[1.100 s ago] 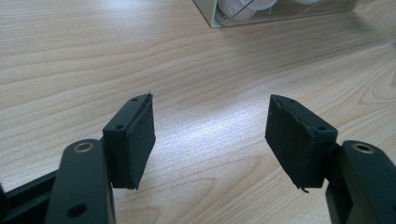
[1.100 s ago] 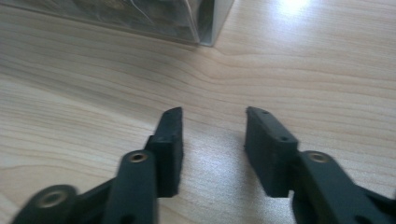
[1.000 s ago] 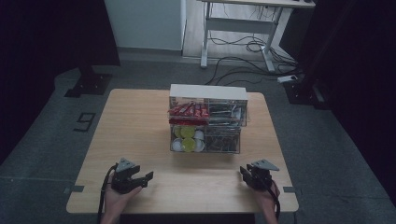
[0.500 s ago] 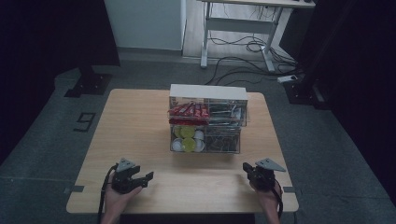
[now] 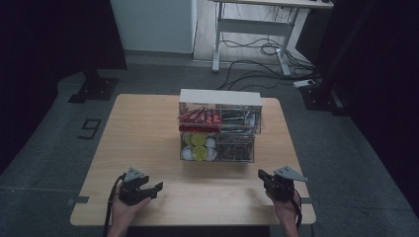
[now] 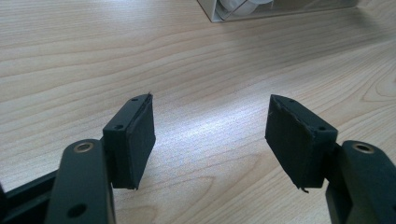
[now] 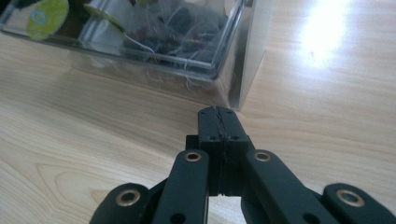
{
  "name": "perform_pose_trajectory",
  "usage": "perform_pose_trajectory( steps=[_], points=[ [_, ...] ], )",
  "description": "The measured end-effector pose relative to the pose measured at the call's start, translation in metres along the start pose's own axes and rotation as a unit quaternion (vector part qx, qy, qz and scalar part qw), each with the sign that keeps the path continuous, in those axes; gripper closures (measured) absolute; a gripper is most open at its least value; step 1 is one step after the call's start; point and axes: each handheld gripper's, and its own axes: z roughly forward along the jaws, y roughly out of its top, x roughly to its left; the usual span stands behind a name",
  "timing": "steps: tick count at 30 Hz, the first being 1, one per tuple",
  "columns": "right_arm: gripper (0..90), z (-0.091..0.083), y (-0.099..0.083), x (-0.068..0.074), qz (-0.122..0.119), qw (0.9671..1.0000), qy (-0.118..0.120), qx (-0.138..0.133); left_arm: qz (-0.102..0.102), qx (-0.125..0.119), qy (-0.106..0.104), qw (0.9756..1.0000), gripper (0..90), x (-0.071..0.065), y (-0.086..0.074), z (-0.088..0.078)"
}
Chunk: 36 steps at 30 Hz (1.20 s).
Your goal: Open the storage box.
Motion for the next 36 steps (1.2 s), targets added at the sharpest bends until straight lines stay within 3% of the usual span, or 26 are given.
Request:
perform_pose_trajectory(
  steps=[16, 36],
  points=[
    [89.2, -0.009, 0.017, 0.002, -0.003, 0.9997, 0.017, -0.017, -0.001, 0.005, -0.003, 1.0, 33.1, 0.0, -0.001, 0.001],
    [89.2, 0.015, 0.041, 0.025, -0.024, 0.9978, 0.057, -0.023, -0.003, 0.007, -0.003, 1.0, 32.9, 0.001, -0.001, 0.001]
  ],
)
